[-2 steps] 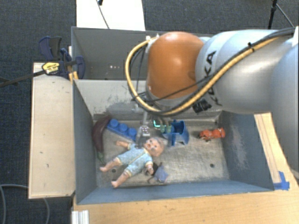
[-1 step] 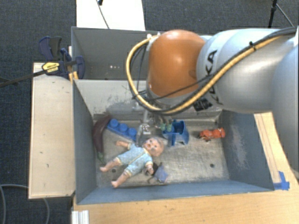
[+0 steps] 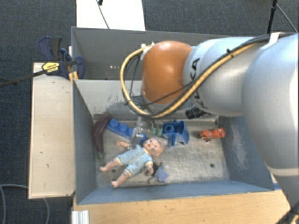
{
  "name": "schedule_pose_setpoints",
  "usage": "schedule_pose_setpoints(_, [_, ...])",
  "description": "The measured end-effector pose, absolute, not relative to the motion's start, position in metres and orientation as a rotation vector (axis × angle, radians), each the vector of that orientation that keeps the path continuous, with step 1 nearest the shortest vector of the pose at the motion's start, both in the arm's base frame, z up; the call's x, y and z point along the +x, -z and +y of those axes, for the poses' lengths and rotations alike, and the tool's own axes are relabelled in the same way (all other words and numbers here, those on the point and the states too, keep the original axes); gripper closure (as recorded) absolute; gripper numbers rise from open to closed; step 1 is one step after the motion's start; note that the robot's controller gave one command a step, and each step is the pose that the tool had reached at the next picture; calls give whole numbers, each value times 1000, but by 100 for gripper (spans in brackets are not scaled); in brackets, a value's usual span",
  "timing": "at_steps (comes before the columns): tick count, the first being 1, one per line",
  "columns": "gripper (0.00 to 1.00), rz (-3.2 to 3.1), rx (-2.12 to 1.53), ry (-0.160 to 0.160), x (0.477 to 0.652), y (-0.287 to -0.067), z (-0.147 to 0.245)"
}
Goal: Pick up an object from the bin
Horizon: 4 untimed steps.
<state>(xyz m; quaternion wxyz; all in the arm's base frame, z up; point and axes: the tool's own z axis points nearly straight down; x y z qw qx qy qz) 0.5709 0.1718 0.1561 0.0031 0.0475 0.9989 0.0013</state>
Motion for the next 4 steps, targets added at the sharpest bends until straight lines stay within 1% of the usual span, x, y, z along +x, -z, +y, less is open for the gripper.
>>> schedule_pose_setpoints(1, [0, 3137, -144, -1, 548, -114, 166])
schedule_pose_setpoints(2, [0, 3130, -271, -3, 560, -97, 173])
schedule_pose_setpoints(3, [0, 3123, 168, -11, 545, -91, 175])
schedule_pose_setpoints(4, [100, 3140, 225, -1, 581, -75, 187])
